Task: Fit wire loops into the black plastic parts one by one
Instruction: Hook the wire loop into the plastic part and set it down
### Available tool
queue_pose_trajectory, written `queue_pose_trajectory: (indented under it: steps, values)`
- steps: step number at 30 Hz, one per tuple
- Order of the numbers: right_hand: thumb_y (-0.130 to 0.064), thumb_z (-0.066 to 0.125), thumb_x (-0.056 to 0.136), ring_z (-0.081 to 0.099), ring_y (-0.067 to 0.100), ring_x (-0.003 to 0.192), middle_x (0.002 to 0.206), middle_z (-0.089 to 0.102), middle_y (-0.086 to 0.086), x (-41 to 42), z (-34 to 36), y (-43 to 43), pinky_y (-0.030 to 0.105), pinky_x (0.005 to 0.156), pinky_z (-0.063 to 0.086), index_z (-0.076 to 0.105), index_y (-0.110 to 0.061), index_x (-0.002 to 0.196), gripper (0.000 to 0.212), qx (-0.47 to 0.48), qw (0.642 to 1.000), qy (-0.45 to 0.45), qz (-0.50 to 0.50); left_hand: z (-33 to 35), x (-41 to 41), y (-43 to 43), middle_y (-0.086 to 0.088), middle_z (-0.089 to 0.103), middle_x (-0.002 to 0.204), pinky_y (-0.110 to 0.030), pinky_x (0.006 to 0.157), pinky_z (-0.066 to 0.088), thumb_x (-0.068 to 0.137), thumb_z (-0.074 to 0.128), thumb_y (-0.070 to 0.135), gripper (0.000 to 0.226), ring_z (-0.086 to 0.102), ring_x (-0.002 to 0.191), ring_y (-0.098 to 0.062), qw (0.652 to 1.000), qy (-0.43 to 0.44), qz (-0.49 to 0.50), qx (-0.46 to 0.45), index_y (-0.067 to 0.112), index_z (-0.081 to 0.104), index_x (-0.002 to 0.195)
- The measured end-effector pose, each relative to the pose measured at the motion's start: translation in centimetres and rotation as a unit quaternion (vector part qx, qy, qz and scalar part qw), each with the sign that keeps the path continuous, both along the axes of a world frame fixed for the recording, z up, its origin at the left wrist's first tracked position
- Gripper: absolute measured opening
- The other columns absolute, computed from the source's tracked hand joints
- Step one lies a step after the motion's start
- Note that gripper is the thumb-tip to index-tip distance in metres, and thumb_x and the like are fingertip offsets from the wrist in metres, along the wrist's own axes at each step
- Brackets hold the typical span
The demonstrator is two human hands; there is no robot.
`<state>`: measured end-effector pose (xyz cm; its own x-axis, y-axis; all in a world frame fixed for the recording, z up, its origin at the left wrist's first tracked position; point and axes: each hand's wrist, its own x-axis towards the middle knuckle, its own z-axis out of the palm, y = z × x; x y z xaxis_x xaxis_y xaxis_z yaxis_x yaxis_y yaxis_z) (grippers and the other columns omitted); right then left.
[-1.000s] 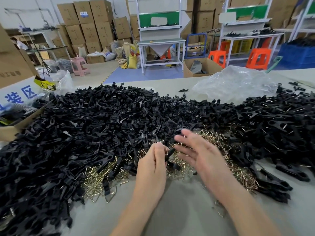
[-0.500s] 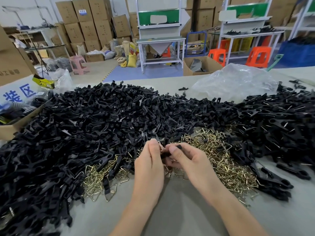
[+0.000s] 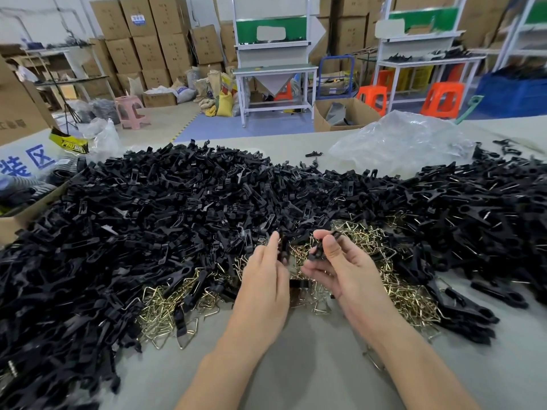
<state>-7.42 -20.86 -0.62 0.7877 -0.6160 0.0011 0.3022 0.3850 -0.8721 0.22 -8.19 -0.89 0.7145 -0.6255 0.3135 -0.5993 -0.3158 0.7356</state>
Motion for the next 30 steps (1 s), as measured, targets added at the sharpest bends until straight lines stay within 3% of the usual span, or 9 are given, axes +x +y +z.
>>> queue_pose_trajectory:
  steps: [3,7,9,12,16,19,24,26,30]
  values:
    - [-0.024,0.066,0.087,0.074,0.022,0.086,0.092,0.072,0.008,0.07,-0.31,0.09,0.03,0.079,0.061,0.073,-0.019,0.115,0.029,-0.01,1.0,-0.001,0.015,0.03,0.16,-0.23,0.016,0.054,0.112,-0.014,0.093,0.043,0.106,0.041,0.014,0.042,0.056,0.103,0.004,0.996,0.029,0.011,-0.08,0.018,0.045,0.148]
    - [-0.025,0.068,0.083,0.072,0.016,0.083,0.079,0.068,-0.007,0.07,-0.12,0.35,0.028,0.081,0.061,0.069,-0.025,0.122,0.039,-0.07,0.997,0.017,0.036,0.59,0.25,-0.38,0.006,0.068,0.108,-0.021,0.087,0.054,0.102,0.055,0.011,0.033,0.07,0.095,-0.005,0.967,0.152,0.031,-0.204,0.037,0.062,0.121]
    - [-0.024,0.069,0.082,0.07,0.014,0.078,0.077,0.065,-0.007,-0.03,0.11,0.48,0.028,0.079,0.061,0.069,-0.025,0.121,0.04,-0.098,0.994,0.021,0.052,0.68,0.34,-0.25,0.005,0.072,0.103,-0.026,0.087,0.056,0.099,0.06,0.011,0.031,0.072,0.095,-0.012,0.949,0.207,0.018,-0.235,0.036,0.066,0.115]
    - [-0.024,0.07,0.081,0.066,0.013,0.075,0.08,0.065,-0.004,-0.14,0.44,0.78,0.027,0.077,0.06,0.072,-0.025,0.116,0.035,-0.127,0.989,0.027,0.075,0.51,0.49,-0.12,0.004,0.074,0.106,-0.032,0.091,0.055,0.097,0.064,0.016,0.027,0.07,0.101,-0.013,0.943,0.234,-0.003,-0.238,0.035,0.069,0.117]
    - [-0.024,0.069,0.08,0.065,0.014,0.076,0.081,0.063,0.001,-0.17,0.55,0.8,0.028,0.077,0.06,0.073,-0.018,0.114,0.035,-0.13,0.989,0.03,0.071,0.36,0.63,-0.24,0.003,0.074,0.102,-0.032,0.077,0.057,0.093,0.07,0.024,0.024,0.067,0.089,-0.014,0.919,0.288,-0.021,-0.268,0.042,0.071,0.108]
    - [-0.024,0.069,0.081,0.066,0.015,0.077,0.079,0.065,-0.002,-0.23,0.56,0.72,0.027,0.078,0.06,0.073,-0.017,0.115,0.036,-0.125,0.99,0.026,0.067,0.24,0.6,-0.35,0.002,0.074,0.099,-0.032,0.078,0.057,0.086,0.067,0.028,0.021,0.066,0.088,-0.015,0.907,0.309,-0.041,-0.284,0.037,0.07,0.104]
    - [-0.017,0.07,0.082,0.067,0.015,0.079,0.086,0.06,0.002,-0.26,0.54,0.7,0.033,0.083,0.062,0.071,-0.021,0.124,0.042,-0.116,0.992,0.01,0.044,0.05,0.62,-0.31,0.006,0.073,0.091,-0.029,0.077,0.055,0.089,0.069,0.028,0.015,0.066,0.083,-0.009,0.919,0.292,-0.036,-0.264,0.034,0.074,0.102]
    - [-0.018,0.07,0.082,0.068,0.016,0.083,0.091,0.062,0.002,-0.27,0.51,0.57,0.03,0.085,0.06,0.072,-0.026,0.123,0.041,-0.121,0.992,0.006,0.028,-0.04,0.64,-0.35,0.007,0.073,0.088,-0.027,0.078,0.054,0.095,0.067,0.019,0.019,0.065,0.08,-0.007,0.92,0.294,-0.036,-0.258,0.034,0.076,0.101]
    - [-0.019,0.07,0.084,0.069,0.018,0.093,0.092,0.072,-0.009,-0.31,0.44,0.42,0.031,0.091,0.059,0.073,-0.033,0.118,0.037,-0.144,0.989,0.006,0.028,0.21,0.29,-0.35,0.011,0.069,0.088,-0.022,0.078,0.055,0.082,0.065,0.021,0.034,0.062,0.081,-0.007,0.902,0.336,-0.078,-0.258,0.037,0.075,0.111]
